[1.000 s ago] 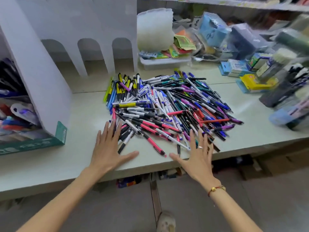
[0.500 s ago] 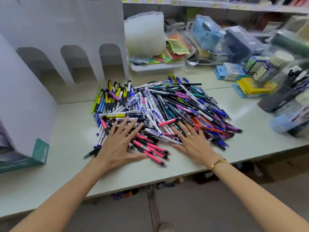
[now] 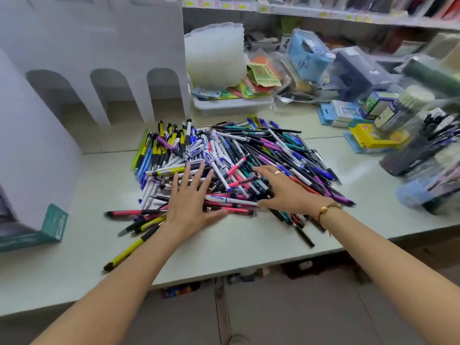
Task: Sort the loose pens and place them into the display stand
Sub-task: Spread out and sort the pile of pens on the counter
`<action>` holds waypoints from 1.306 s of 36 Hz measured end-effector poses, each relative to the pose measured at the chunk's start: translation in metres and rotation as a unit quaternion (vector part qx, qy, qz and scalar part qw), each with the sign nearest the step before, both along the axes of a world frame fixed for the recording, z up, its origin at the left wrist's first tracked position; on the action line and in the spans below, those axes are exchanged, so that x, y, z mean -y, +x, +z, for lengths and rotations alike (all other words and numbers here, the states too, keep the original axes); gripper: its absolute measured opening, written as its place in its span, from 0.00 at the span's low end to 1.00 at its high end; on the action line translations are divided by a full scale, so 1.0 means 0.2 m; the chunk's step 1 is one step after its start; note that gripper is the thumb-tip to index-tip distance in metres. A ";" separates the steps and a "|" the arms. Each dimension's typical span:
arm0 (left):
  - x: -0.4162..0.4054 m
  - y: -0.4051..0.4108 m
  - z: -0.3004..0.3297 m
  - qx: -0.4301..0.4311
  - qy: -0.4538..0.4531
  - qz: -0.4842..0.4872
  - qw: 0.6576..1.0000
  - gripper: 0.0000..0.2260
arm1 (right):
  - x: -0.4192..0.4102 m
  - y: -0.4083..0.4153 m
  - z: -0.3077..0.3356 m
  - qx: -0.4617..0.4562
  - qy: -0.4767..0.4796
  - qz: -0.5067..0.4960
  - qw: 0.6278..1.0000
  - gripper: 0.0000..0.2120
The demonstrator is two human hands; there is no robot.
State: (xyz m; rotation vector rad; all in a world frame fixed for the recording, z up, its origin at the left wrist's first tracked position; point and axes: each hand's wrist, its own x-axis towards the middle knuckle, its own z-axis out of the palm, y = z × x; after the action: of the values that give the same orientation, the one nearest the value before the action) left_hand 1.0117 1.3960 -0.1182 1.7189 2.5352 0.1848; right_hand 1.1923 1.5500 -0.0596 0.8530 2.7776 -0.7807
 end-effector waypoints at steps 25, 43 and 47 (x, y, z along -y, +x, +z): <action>0.62 -0.26 -0.10 0.077 -0.004 0.035 0.996 0.45 | 0.29 0.27 -0.39 -0.006 0.170 -0.317 0.933 0.58; 0.32 -0.33 -0.09 0.030 0.010 -0.036 0.999 0.43 | -0.14 0.20 -0.31 0.054 0.243 -0.160 0.955 0.59; 0.32 -0.31 -0.05 0.024 0.006 -0.031 0.999 0.43 | -0.15 0.21 -0.25 0.076 0.242 -0.120 0.960 0.61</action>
State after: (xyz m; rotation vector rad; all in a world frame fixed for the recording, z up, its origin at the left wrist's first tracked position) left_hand 0.9501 1.3315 -0.1287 1.7719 2.4499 0.2350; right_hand 1.2344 1.5800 -0.1091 1.2840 2.7925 -0.0371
